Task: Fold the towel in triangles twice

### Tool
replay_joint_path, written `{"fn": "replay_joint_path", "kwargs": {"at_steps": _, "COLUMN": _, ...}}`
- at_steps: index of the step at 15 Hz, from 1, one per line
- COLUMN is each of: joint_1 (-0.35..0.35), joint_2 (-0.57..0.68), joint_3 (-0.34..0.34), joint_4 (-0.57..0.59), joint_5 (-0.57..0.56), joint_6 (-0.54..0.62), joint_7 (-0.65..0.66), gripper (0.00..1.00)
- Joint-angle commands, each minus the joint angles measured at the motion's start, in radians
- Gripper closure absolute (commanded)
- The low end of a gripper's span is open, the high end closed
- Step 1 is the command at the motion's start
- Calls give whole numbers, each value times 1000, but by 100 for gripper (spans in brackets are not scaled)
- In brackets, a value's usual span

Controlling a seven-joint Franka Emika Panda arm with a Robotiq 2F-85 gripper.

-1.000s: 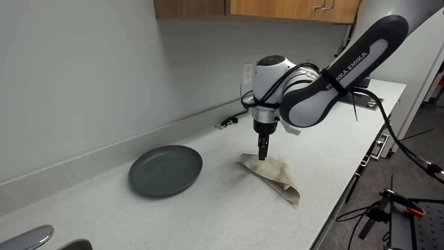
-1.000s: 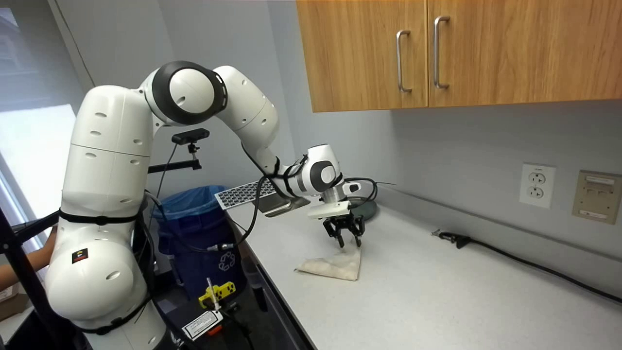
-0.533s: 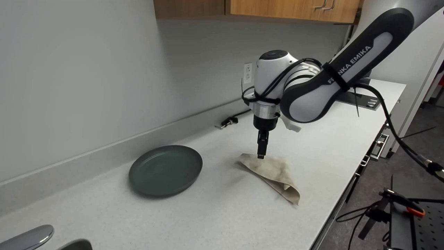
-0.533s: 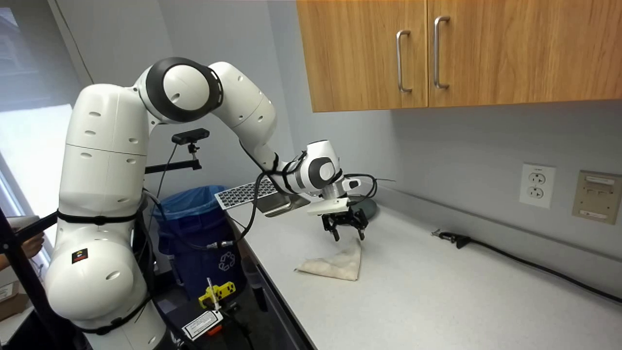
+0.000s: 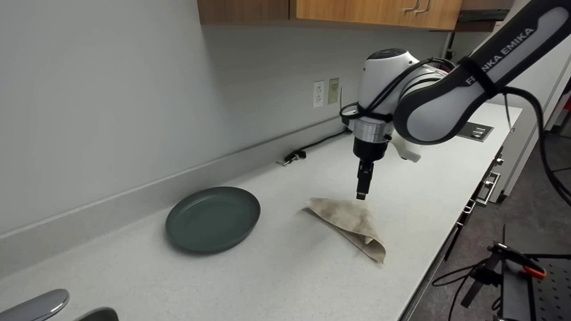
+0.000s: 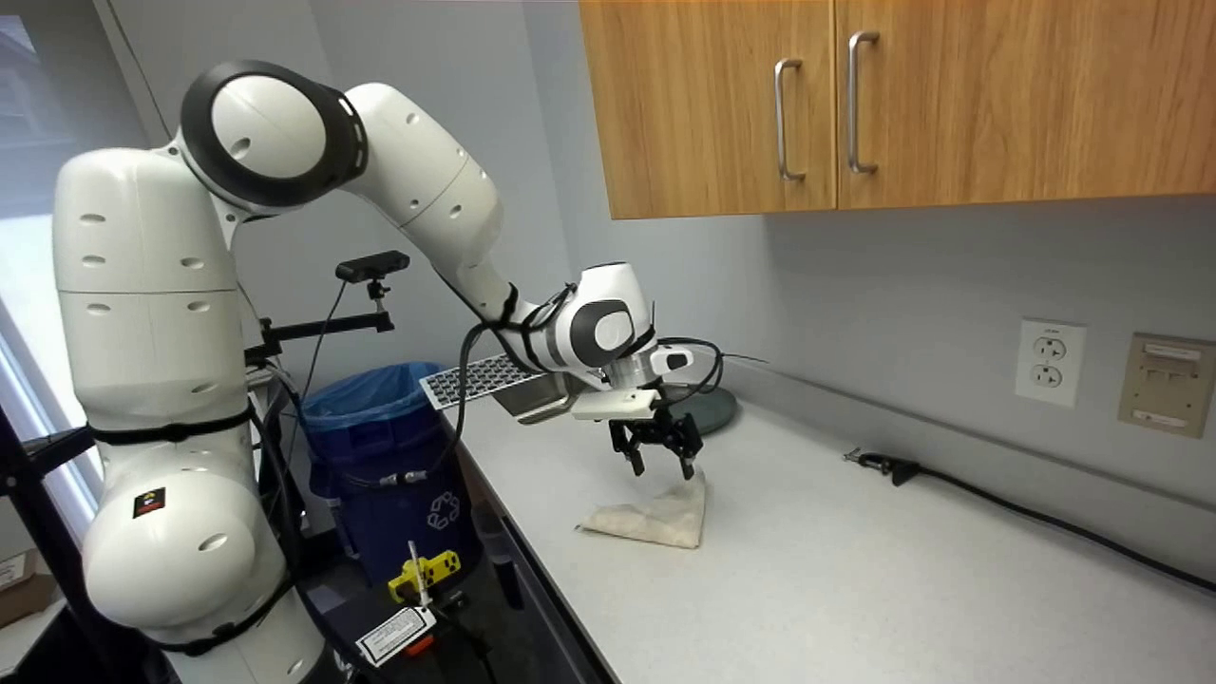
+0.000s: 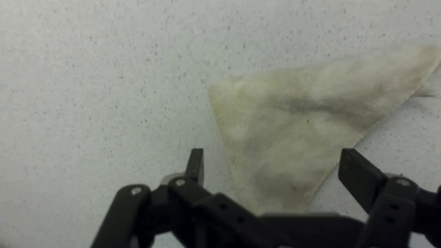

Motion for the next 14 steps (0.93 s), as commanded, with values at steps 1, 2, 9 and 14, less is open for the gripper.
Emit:
{"fn": "replay_joint_path", "kwargs": {"at_steps": 1, "joint_1": -18, "joint_2": -194, "joint_3": 15, "joint_4": -188, "joint_5": 77, "joint_6": 36, "joint_7": -12, "gripper": 0}}
{"fn": "replay_joint_path", "kwargs": {"at_steps": 2, "joint_1": -15, "joint_2": -233, "joint_3": 17, "joint_4": -219, "joint_5": 98, "joint_6": 40, "joint_7": -14, "gripper": 0}}
{"fn": "replay_joint_path", "kwargs": {"at_steps": 9, "joint_1": 33, "joint_2": -472, "joint_3": 32, "joint_4": -361, "joint_5": 255, "joint_6": 89, "joint_7": -48, "gripper": 0}}
{"fn": "replay_joint_path", "kwargs": {"at_steps": 14, "joint_1": 71, "joint_2": -578, "joint_3": 26, "joint_4": -407, "joint_5": 287, "joint_6": 112, "joint_7": -53, "gripper": 0}}
